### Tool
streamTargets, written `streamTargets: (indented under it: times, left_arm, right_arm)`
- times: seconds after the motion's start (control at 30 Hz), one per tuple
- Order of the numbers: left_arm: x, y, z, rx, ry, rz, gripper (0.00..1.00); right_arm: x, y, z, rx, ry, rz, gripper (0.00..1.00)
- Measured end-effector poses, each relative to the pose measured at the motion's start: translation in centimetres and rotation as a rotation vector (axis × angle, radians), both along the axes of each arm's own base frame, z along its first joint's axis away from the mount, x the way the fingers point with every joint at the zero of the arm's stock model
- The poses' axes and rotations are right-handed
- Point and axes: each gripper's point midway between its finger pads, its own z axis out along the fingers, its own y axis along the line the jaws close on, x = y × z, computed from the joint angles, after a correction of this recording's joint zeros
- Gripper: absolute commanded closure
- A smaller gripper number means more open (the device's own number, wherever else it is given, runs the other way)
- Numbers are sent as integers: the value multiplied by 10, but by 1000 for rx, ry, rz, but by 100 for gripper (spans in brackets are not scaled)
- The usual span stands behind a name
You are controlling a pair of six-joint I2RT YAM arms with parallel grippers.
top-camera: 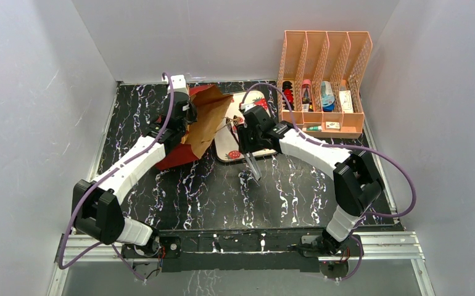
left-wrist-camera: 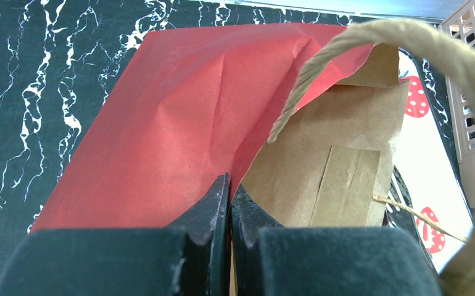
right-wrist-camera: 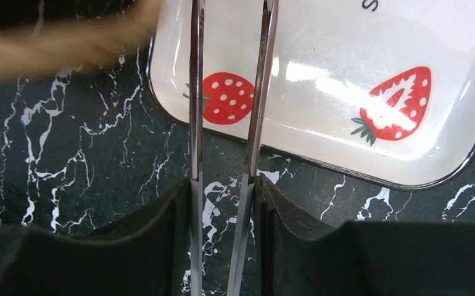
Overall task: Take the fake bread out of the paper bag
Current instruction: Pick up the clamp from the container.
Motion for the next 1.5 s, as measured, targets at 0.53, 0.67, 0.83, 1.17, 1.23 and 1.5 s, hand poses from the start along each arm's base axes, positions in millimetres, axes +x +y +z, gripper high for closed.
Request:
streamTargets:
  times: [0.53,0.67,0.83,1.17,1.23,1.5]
  left_arm:
    - [-10,0,3,-2,-21,13,100]
    - [-19,9,2,-4,-34,48,100]
    - [-30,26,2,-3,-50,122,100]
    - [-48,53,3,39,-59,223,100]
    - [-48,55,3,53,-59,226,100]
    - [-49,60,0,62,-51,208,100]
  right_arm:
    - [21,35,8,52,14,16,84]
    - [20,51,-8,38,48,37,84]
    - [23,70,-15,41,60,62,85]
    - [42,86,-29,32,56,62,86]
    - [44,82,-33,7,51,58,86]
    - [51,41,-50,-81,48,-2,87]
